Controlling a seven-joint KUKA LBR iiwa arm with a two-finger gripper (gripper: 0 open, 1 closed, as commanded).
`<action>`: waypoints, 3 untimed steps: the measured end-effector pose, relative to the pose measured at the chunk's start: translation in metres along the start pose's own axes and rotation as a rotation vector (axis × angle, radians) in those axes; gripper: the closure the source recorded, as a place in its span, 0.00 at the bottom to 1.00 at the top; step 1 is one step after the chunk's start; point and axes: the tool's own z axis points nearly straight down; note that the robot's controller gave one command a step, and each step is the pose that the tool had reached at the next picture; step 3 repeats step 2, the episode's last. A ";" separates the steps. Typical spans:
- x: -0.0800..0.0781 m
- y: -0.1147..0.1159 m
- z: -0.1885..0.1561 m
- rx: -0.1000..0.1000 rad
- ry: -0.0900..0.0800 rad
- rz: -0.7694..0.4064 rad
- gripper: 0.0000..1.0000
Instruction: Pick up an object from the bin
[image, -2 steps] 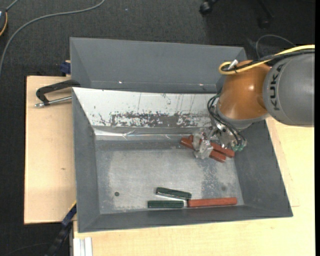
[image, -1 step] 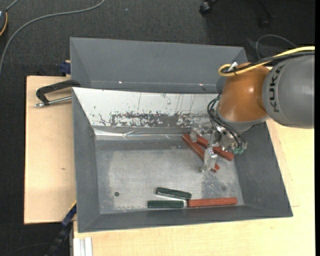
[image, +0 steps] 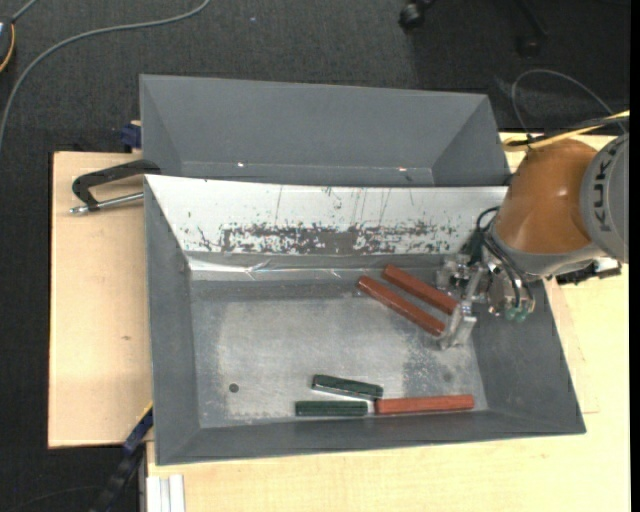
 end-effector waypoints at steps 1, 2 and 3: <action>0.000 0.002 0.000 -0.002 -0.001 -0.001 1.00; 0.087 -0.015 -0.164 0.001 -0.008 -0.319 1.00; 0.087 -0.015 -0.164 0.001 -0.008 -0.319 1.00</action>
Offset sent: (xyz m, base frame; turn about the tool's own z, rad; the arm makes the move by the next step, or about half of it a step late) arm 0.0000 0.0000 0.0000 0.0000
